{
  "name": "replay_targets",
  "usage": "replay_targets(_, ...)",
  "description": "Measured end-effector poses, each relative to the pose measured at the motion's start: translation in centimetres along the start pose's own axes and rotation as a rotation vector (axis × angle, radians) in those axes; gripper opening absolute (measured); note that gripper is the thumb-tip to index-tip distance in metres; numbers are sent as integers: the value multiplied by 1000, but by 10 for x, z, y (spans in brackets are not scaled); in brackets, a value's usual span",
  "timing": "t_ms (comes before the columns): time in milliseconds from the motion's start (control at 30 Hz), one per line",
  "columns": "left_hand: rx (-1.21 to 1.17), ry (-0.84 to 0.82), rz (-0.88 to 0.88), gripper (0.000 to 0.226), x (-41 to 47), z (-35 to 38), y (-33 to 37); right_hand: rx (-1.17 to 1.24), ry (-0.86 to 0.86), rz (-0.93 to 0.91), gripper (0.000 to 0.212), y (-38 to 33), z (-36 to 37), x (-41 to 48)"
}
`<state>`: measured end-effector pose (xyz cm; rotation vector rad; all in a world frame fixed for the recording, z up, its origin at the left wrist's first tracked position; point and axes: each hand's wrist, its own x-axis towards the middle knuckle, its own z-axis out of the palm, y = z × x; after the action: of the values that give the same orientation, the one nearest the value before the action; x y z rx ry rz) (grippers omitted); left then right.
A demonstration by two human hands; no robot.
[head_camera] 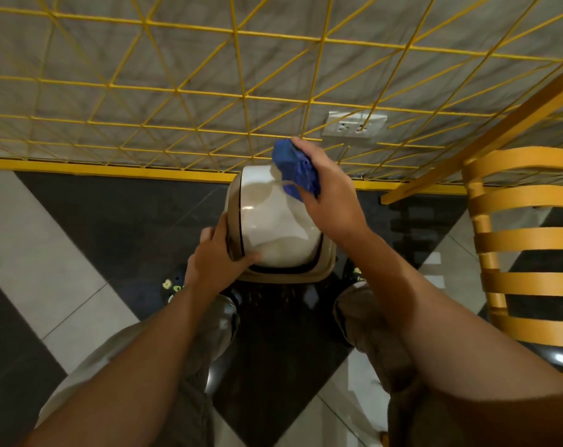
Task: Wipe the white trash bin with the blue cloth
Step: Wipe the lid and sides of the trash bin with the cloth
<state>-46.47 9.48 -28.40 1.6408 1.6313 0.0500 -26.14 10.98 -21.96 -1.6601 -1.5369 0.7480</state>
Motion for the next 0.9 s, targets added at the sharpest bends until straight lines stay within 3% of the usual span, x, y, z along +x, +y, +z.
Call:
replay_targets(133,128,136,218,115,2,-10,13,-109,-113,30,61,18,10,-12)
replay_targets(267,279,90,438,89,19,-30,29,-214,-145,-9,62,22,16,-19)
replay_targets(367,362,64,415,57,29,-40,44,-222,-149,-33,56,19,19,-28)
replay_targets(467,371,120,415,44,31,-41,52,-271,-136,-87,51,21,23,-39)
replay_targets(633,437,86,400,50,33,-44,55,-341,-151,-129,57,23,39,-65)
replay_targets(767,481,19,363,52,32,-48,63,-377,-165,-58,58,20,50,-90)
replay_targets(900,533,3,356,51,28,-49,67,-356,-311,22,65,19,58,-107)
